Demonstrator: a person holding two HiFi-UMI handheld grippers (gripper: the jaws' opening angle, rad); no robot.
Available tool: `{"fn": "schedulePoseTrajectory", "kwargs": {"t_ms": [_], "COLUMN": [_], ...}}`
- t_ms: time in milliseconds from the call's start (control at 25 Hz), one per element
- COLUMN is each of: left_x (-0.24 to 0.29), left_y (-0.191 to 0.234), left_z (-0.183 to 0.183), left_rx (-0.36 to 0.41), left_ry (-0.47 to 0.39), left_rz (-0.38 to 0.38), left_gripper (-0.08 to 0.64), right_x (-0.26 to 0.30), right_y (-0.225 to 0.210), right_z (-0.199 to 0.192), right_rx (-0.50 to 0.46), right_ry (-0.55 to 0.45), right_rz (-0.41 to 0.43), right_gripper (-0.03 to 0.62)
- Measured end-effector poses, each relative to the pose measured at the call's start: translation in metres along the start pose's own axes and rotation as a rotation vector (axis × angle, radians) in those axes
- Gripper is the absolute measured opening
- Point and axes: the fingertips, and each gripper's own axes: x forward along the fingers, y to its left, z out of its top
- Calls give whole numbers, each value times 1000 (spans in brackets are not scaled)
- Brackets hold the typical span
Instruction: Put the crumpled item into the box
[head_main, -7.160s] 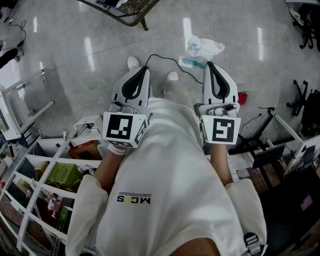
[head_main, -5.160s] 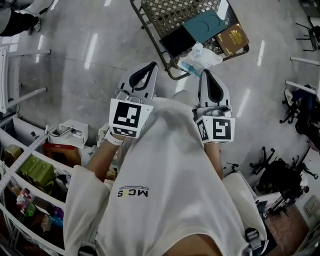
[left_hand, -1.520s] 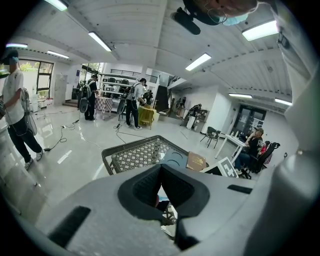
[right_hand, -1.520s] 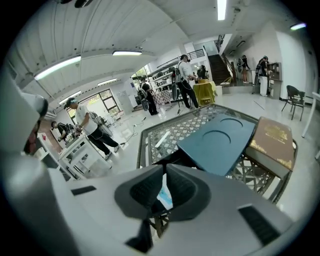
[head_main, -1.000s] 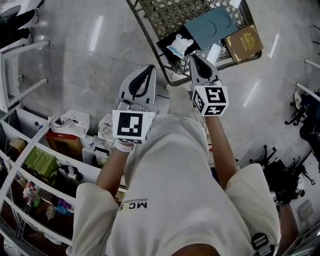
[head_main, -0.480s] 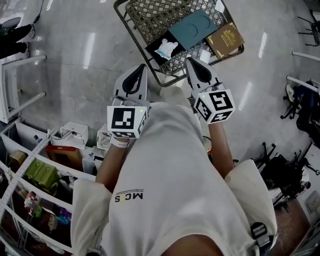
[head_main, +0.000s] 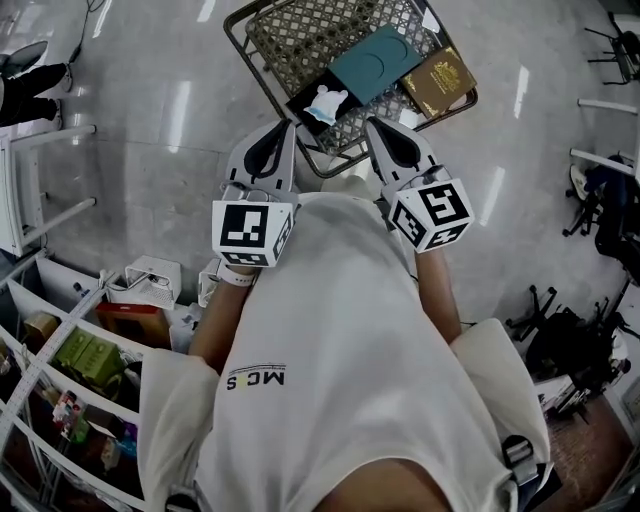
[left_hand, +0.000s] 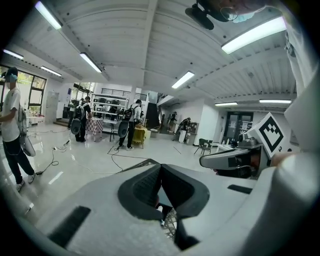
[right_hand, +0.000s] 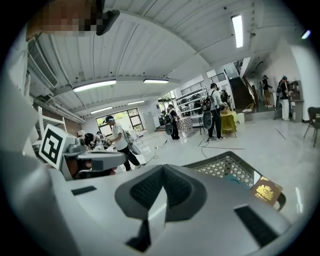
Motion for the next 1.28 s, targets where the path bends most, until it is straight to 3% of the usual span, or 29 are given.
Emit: {"fn": "schedulePoseTrajectory", "kwargs": {"t_ms": [480,1280], "left_x": [2,10], "left_y": [-3,11], "left_z": [0,6], "left_rx": [-1,-1], "left_ry": [8,3], "left_rz": [5,-5], "left_gripper": [20,20], "right_x": [3,11], "right_y": [3,-3], "right_z": [-5,3], "right_rx": [-6,-17], "right_ry": [-11,-7], "right_rz": [78,38], "right_gripper": [14,14]}}
